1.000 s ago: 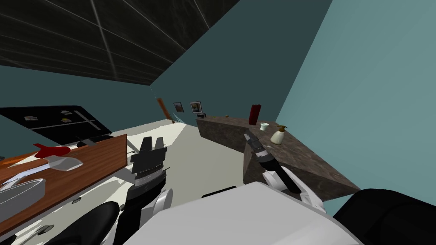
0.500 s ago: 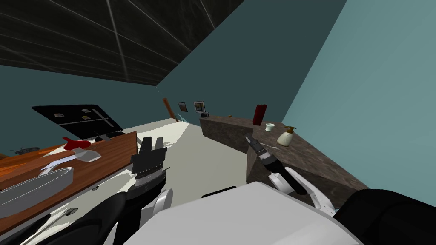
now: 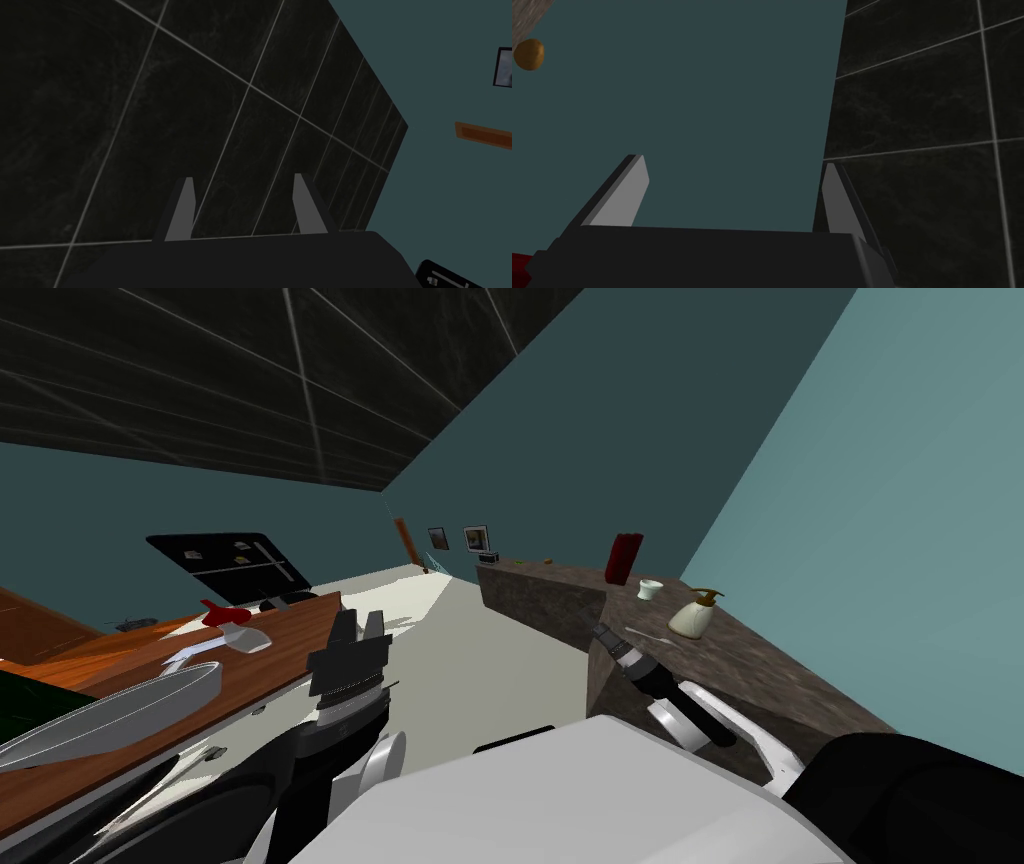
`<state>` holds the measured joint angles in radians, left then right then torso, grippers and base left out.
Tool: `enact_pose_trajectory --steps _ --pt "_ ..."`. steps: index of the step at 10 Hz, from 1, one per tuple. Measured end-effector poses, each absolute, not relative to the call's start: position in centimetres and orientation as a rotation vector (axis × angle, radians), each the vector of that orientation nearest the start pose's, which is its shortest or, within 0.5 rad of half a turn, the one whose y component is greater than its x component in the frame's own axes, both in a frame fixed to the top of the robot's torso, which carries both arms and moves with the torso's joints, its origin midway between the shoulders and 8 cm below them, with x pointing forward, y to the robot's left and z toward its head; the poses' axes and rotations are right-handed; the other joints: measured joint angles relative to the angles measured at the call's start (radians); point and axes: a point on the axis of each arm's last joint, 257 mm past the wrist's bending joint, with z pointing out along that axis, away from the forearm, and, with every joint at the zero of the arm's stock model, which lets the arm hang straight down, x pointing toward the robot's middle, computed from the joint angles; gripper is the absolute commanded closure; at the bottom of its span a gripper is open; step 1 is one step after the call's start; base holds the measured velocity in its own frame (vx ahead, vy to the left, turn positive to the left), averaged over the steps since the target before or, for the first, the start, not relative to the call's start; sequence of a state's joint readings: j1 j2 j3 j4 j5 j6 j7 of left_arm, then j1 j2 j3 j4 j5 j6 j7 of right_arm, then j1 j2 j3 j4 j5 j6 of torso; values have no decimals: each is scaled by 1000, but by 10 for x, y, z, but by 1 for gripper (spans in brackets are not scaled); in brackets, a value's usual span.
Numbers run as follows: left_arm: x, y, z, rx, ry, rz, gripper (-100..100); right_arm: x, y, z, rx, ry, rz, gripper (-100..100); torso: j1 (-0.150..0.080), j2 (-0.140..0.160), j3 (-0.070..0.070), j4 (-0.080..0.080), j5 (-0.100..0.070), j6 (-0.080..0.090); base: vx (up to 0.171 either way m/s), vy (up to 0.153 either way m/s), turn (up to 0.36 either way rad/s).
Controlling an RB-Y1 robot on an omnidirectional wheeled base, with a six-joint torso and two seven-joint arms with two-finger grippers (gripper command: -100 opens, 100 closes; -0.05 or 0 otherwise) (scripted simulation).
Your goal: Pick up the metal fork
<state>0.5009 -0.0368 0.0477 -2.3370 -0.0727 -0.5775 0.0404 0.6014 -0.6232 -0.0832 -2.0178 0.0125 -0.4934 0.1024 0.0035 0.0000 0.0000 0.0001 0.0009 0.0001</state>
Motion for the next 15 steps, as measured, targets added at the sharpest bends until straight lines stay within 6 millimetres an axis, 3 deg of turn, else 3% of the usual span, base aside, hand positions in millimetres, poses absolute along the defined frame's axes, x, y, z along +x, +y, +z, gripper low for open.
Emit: enact_pose_trajectory --steps 10,15 --pt "316 282 62 -536 527 -1272 0 347 -386 -204 137 1690 643 -100 -3 -1 -1 0 -1 0 28 35 63" --pt "316 282 62 -536 527 -1272 0 330 -418 -233 -4 1850 498 -100 -4 -1 -1 0 -1 0 41 5 31"
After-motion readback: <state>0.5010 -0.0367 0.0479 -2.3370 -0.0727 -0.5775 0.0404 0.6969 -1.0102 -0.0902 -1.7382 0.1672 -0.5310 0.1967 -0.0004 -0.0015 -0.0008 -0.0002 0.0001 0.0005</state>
